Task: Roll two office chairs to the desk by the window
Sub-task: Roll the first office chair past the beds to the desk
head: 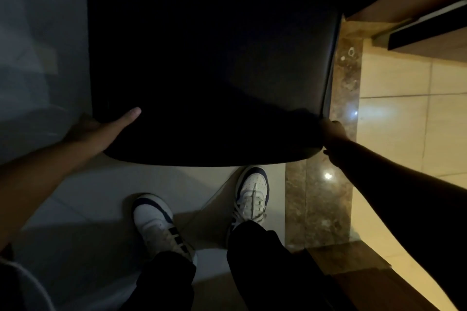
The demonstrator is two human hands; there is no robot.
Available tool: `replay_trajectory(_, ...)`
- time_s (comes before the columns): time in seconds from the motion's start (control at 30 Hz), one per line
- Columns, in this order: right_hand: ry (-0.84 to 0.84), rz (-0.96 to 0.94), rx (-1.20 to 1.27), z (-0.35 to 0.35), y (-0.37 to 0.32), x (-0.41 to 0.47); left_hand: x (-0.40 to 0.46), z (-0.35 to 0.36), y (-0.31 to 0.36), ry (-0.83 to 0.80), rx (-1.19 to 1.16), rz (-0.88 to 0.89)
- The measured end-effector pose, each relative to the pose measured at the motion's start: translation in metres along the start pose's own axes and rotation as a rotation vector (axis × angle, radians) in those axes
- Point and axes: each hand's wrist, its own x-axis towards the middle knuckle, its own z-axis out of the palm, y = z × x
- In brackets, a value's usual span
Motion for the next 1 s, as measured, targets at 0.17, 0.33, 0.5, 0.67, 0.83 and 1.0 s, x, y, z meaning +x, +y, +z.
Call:
replay_trajectory(0.17, 0.063, -0.081, -0.042, -0.027, -0.022, -0.061, -0.045, -0.051, 0.020, 0.062, 0.094, -0.029)
replay_trajectory(0.33, 0.216, -0.206, -0.129, -0.062, -0.059, -0.141, -0.094, -0.119, 0.059, 0.152, 0.128, 0.001)
replay_trajectory(0.5, 0.327, -0.248, -0.192, -0.115, -0.123, -0.230, -0.158, -0.208, 0.122, 0.244, 0.069, 0.094)
replay_trajectory(0.67, 0.458, -0.343, -0.156, -0.172, -0.207, -0.315, -0.224, -0.298, 0.212, 0.321, 0.063, 0.199)
replay_trajectory(0.83, 0.533, -0.402, -0.047, -0.215, -0.308, -0.388, -0.256, -0.398, 0.296, 0.423, -0.094, 0.276)
replay_trajectory(1.0, 0.435, -0.488, 0.110, -0.244, -0.403, -0.442, -0.289, -0.473, 0.384, 0.466, -0.227, 0.330)
